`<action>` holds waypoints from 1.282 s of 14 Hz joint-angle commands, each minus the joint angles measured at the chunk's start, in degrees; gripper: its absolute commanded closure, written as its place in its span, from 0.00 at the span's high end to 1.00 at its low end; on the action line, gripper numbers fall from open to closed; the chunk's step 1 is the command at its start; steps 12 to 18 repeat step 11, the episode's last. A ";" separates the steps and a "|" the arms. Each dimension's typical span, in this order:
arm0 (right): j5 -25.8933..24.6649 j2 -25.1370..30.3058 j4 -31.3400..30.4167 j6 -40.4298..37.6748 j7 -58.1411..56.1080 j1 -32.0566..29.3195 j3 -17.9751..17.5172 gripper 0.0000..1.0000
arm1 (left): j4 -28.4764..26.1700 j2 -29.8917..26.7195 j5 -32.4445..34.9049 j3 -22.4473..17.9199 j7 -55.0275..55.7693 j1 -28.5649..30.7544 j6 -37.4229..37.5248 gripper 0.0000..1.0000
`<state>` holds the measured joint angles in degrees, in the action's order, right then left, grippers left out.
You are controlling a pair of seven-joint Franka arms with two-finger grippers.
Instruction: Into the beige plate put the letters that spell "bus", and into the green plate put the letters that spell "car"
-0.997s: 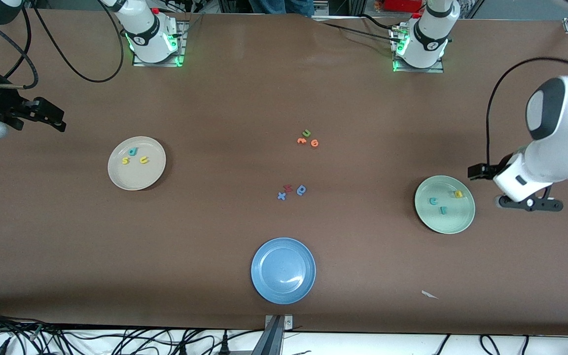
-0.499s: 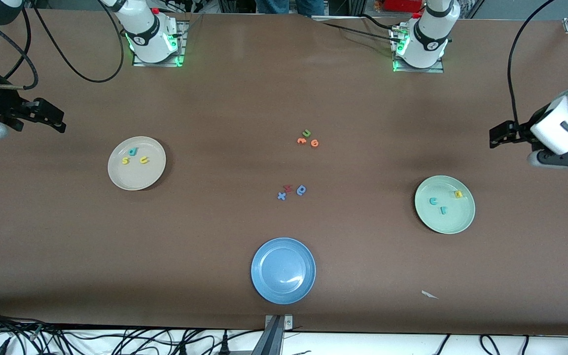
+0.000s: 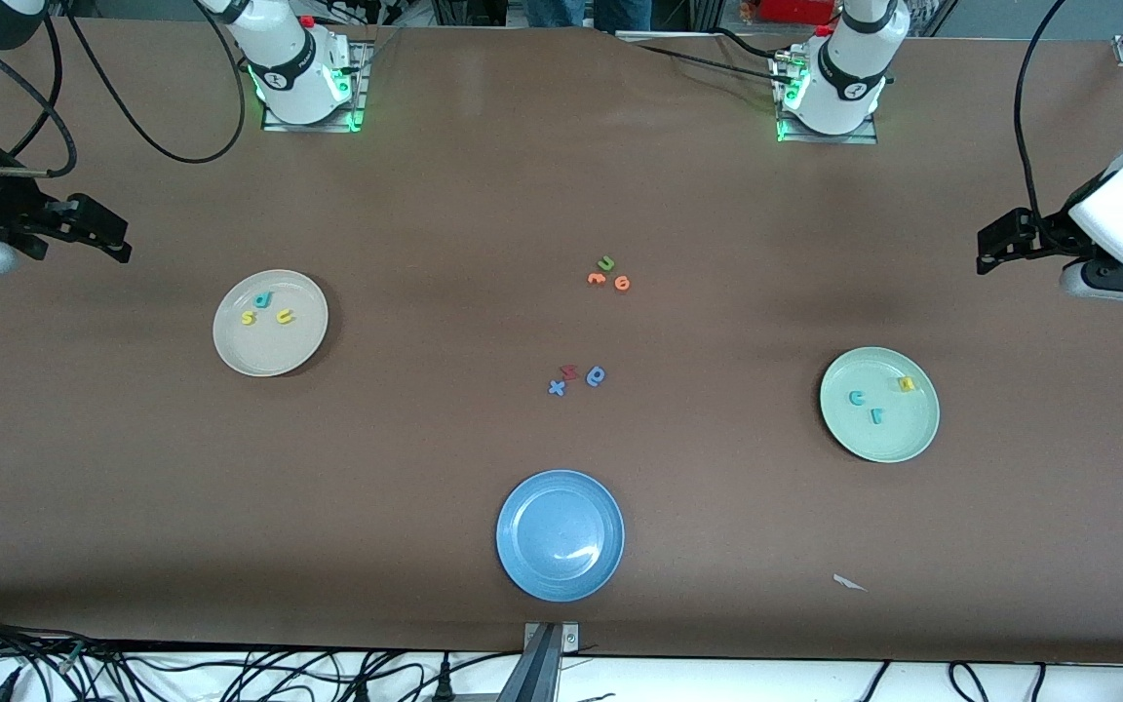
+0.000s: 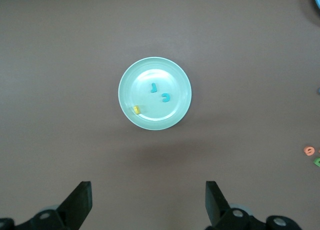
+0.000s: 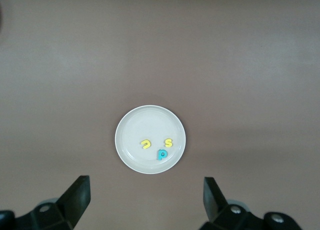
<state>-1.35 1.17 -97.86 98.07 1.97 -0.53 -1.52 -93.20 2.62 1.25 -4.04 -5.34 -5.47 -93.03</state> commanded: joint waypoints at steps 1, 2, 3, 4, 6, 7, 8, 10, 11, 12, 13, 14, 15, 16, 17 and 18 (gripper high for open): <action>0.64 -0.29 0.66 0.36 -0.56 -0.18 -0.24 1.00 | -1.37 -2.00 -1.78 -1.67 -1.69 -1.13 -0.13 1.00; 0.64 -0.46 0.66 0.45 -0.56 -0.18 -0.24 1.00 | -1.46 -2.09 -1.78 -1.68 -1.69 -1.21 -0.13 1.00; 0.82 -0.64 0.66 0.54 -0.47 -0.18 -0.24 1.00 | -1.46 -2.09 -1.69 -1.68 -1.69 -1.13 -0.13 1.00; 0.82 -0.64 0.66 0.54 -0.39 -0.18 -0.24 1.00 | -1.46 -2.18 -1.78 -1.68 -1.69 -1.13 -0.13 1.00; 0.91 -0.64 0.57 0.19 -0.38 -0.18 -0.15 1.00 | -1.63 -2.61 -1.69 -1.76 -1.78 -1.39 -0.22 1.00; 1.26 -0.64 0.39 -0.33 -0.47 -0.26 -0.06 1.00 | -1.54 -2.36 -1.69 -1.76 -1.78 -1.04 -0.22 1.00; 1.26 -0.55 0.57 -0.43 -0.47 -0.18 -0.24 1.00 | -1.46 -2.00 -1.78 -1.50 -1.87 -0.69 -0.13 1.00; 1.17 -0.55 0.57 -0.43 -0.56 -0.09 -0.33 1.00 | -1.37 -2.00 -1.78 -1.50 -1.96 -0.51 -0.13 1.00; 1.17 -0.55 0.57 -0.43 -0.56 -0.09 -0.41 1.00 | -1.37 -1.83 -1.78 -1.50 -1.96 -0.51 -0.13 1.00; 1.17 -0.55 0.57 -0.43 -0.56 -0.09 -0.41 1.00 | -1.37 -1.83 -1.78 -1.50 -1.96 -0.51 -0.13 1.00; 1.17 -0.55 0.57 -0.43 -0.56 -0.09 -0.41 1.00 | -1.37 -1.83 -1.78 -1.50 -1.96 -0.51 -0.13 1.00; 1.17 -0.55 0.57 -0.43 -0.56 -0.09 -0.41 1.00 | -1.37 -1.83 -1.78 -1.50 -1.96 -0.51 -0.13 1.00; 1.17 -0.55 0.57 -0.43 -0.56 -0.09 -0.41 1.00 | -1.37 -1.83 -1.78 -1.50 -1.96 -0.51 -0.13 1.00; 1.17 -0.55 0.57 -0.43 -0.56 -0.09 -0.41 1.00 | -1.37 -1.83 -1.78 -1.50 -1.96 -0.51 -0.13 1.00; 1.17 -0.55 0.57 -0.43 -0.56 -0.09 -0.41 1.00 | -1.37 -1.83 -1.78 -1.50 -1.96 -0.51 -0.13 1.00; 1.17 -0.55 0.57 -0.43 -0.56 -0.09 -0.41 1.00 | -1.37 -1.83 -1.78 -1.50 -1.96 -0.51 -0.13 1.00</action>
